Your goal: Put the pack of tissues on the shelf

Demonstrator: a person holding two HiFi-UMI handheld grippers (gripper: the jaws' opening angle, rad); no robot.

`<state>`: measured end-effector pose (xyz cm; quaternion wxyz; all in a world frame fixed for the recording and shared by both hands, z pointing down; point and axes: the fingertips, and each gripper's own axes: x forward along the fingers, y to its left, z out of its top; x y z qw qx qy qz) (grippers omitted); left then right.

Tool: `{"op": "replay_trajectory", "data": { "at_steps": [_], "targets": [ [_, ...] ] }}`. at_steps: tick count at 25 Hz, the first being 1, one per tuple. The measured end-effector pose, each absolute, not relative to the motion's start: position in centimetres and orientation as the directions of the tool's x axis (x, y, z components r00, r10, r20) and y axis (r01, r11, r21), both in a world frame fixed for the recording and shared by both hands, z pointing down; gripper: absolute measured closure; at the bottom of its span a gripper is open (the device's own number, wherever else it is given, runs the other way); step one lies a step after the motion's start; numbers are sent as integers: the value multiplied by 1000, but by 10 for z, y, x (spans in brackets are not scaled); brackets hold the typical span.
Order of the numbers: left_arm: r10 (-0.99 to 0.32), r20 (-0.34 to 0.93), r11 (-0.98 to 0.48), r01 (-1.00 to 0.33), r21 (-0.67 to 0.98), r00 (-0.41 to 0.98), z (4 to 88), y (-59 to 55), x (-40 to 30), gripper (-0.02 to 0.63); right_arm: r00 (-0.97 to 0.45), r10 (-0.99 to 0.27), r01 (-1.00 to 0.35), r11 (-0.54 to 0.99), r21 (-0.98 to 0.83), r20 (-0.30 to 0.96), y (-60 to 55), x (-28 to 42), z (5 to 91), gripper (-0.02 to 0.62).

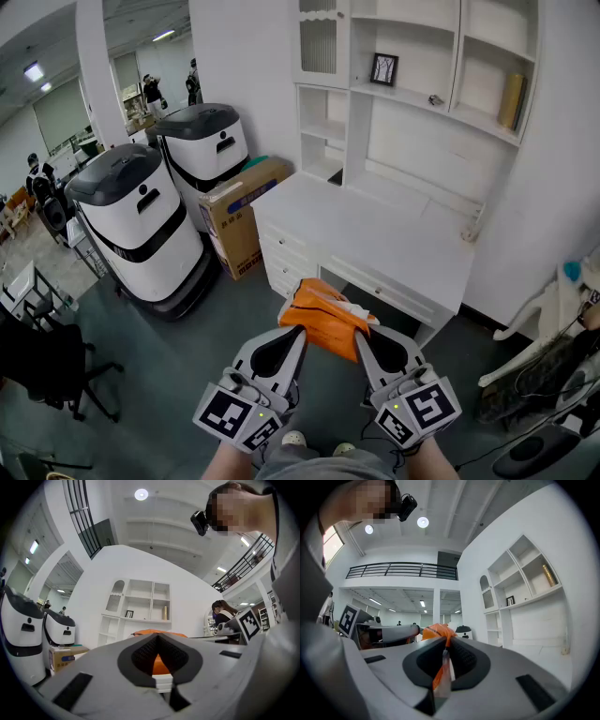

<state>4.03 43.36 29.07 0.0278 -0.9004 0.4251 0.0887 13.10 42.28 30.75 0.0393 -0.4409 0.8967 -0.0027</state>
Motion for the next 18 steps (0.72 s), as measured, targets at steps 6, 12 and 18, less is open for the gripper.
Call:
{"op": "replay_trajectory", "data": {
  "at_steps": [6, 12, 18],
  "targets": [
    [-758, -184, -639, -769, 20, 625, 293, 427, 37, 566, -611, -789, -788, 614, -38, -67, 417, 126, 310, 569],
    [-749, -180, -653, -757, 29, 638, 294, 417, 26, 566, -602, -797, -796, 604, -38, -55, 410, 114, 311, 569],
    [-735, -177, -668, -743, 26, 655, 295, 407, 17, 566, -578, -815, -814, 580, -37, -47, 403, 105, 313, 569]
  ]
}}
